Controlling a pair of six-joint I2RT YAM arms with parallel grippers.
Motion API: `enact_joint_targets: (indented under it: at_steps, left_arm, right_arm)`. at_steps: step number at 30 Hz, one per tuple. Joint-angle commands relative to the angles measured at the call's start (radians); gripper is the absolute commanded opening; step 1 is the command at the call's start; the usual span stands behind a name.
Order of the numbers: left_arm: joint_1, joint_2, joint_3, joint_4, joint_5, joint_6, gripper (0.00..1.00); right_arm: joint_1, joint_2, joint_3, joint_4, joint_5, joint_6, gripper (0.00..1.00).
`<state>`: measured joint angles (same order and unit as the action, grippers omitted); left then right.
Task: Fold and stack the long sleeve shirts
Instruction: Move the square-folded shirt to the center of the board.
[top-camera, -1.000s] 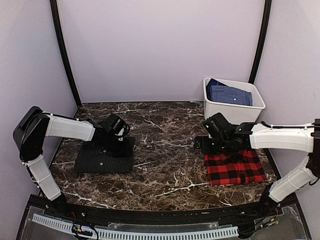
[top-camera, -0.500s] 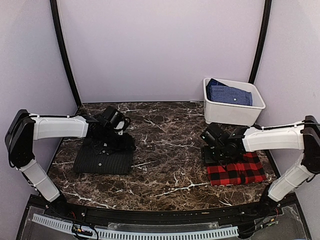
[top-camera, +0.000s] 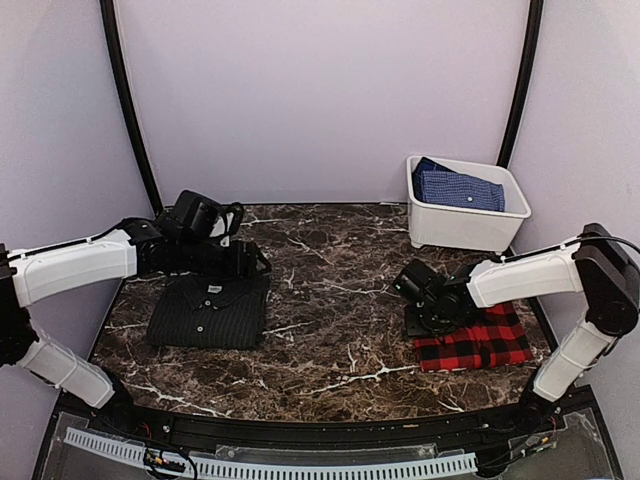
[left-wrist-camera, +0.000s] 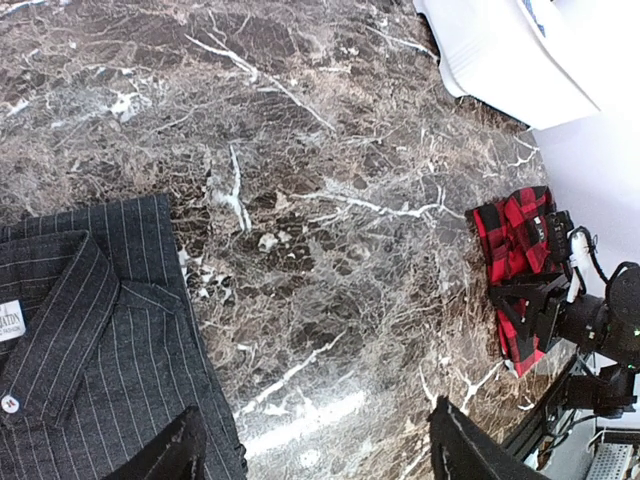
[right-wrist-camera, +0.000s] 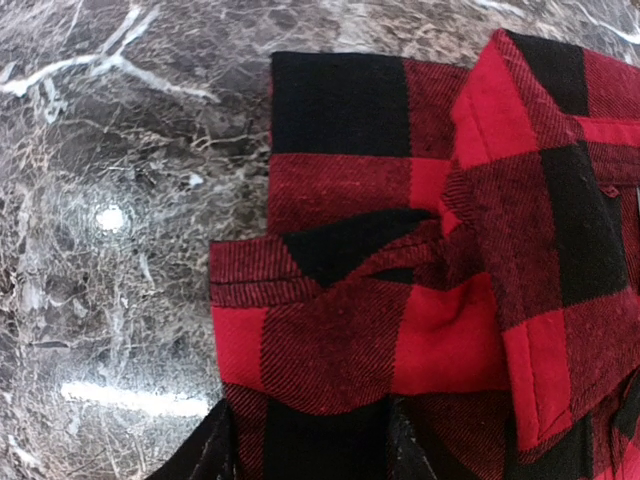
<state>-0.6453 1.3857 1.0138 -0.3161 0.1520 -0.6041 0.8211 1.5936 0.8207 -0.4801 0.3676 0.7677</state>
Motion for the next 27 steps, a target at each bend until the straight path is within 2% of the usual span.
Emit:
enact_joint_targets:
  at_steps: [1,4,11,14,27]
  left_arm:
    - [-0.001,-0.075,-0.033,0.02,-0.052,-0.005,0.75]
    - [-0.001,-0.124,-0.054,0.032,-0.084,-0.003,0.77]
    - [0.001,-0.195,-0.081,0.031,-0.14,0.007,0.82]
    - [0.003,-0.213,-0.086,0.017,-0.191,0.014,0.82]
    - [0.018,-0.265,-0.124,-0.003,-0.226,0.03,0.82]
  right_arm:
    - [-0.008,0.048,-0.003,0.008,-0.005,0.024,0.46]
    - [-0.008,0.075,-0.002,0.015,-0.023,0.022,0.41]
    - [0.002,0.115,0.015,0.043,-0.062,-0.003,0.1]
    - [0.022,0.113,0.041,0.059,-0.069,-0.006,0.0]
    - [0.117,0.293,0.346,0.084,-0.15,0.016,0.0]
